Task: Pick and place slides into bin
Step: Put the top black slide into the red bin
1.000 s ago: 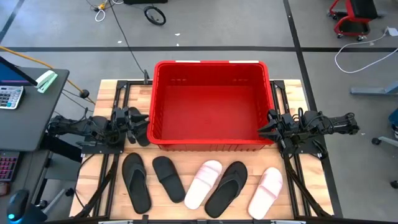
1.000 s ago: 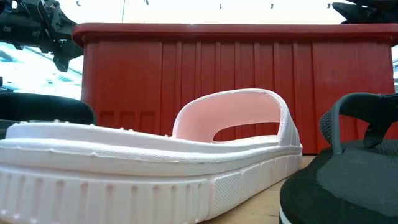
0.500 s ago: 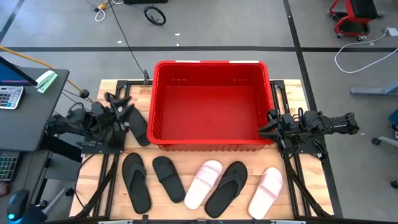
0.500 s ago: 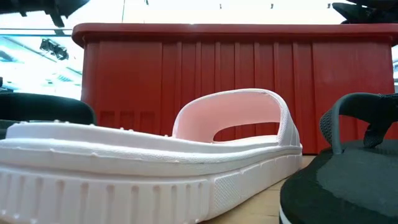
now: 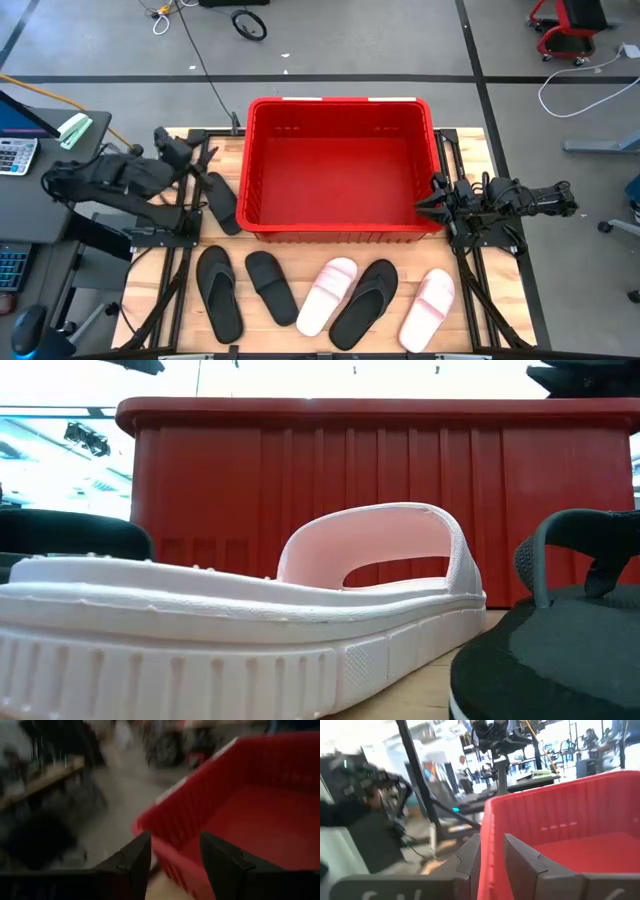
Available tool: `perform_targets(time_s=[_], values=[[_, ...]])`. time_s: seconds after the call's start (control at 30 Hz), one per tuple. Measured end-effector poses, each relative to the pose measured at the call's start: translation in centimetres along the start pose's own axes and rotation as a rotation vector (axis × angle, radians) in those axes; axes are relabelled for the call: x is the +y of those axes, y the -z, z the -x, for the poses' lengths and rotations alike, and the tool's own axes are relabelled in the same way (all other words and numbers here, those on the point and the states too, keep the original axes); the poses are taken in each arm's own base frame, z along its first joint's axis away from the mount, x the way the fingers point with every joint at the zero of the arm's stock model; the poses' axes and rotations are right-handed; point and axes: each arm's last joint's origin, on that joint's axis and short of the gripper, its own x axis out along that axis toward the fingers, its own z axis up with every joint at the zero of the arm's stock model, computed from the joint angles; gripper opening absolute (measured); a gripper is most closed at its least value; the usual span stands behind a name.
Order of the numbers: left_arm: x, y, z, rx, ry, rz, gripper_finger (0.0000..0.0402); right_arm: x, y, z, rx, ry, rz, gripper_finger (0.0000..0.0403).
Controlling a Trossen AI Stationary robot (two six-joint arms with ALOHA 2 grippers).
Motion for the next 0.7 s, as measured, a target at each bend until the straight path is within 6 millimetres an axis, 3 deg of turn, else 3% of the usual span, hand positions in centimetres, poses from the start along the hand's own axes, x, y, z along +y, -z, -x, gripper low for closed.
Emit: perform_targets(time_s=[0.13, 0.3, 0.37, 0.53, 0.7], values=[[-0.3, -1.8, -0.1, 0.196, -0.04, 0.279, 0.0172, 0.2, -0.6, 0.0, -0.055, -0.023, -0.222, 0.0089], [-1.4, -1.9, -0.9, 0.487, -0.058, 0.322, 0.0172, 0.2, -0.8, 0.0, -0.086, -0.015, -0.242, 0.0089], [-2.2, -1.5, -1.4, 0.582, -0.004, 0.314, 0.0172, 0.1, -0.8, 0.0, -0.091, -0.002, -0.246, 0.0089], [-3.9, 1.0, -3.6, 0.801, -0.082, 0.352, 0.0172, 0.1, -0.8, 0.0, -0.094, -0.003, -0.303, 0.0089], [-3.5, 3.2, -4.8, 0.894, -0.19, 0.361, 0.0172, 0.2, -1.4, 0.0, -0.153, -0.014, -0.334, 0.0089]])
